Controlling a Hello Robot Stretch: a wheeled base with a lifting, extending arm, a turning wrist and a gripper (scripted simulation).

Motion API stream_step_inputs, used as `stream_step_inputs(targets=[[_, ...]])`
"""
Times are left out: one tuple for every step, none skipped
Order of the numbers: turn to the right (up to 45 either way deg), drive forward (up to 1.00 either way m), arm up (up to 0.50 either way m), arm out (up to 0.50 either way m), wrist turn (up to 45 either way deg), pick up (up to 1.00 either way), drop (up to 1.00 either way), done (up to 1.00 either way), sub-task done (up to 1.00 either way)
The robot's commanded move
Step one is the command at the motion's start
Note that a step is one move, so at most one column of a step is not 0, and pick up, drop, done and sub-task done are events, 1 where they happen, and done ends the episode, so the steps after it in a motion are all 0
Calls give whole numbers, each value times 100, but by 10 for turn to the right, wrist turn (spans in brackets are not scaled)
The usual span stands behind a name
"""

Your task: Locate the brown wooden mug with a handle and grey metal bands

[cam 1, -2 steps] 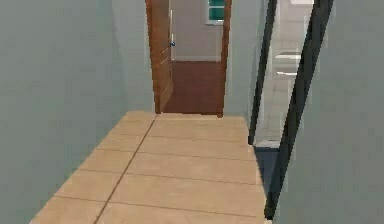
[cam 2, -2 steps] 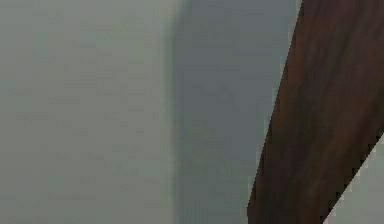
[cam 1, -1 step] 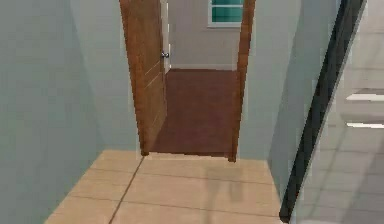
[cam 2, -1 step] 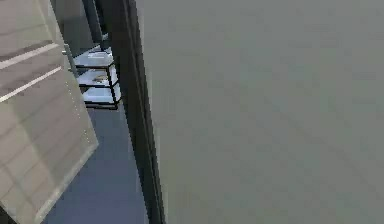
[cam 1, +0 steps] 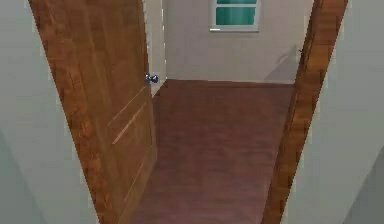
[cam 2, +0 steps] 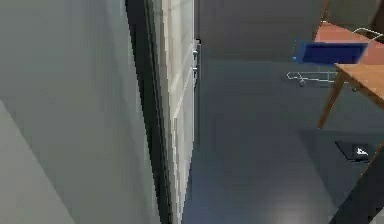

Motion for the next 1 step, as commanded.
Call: stream_step_inputs(targets=[[0, 55, 0, 0, 0, 0, 0, 0, 0]])
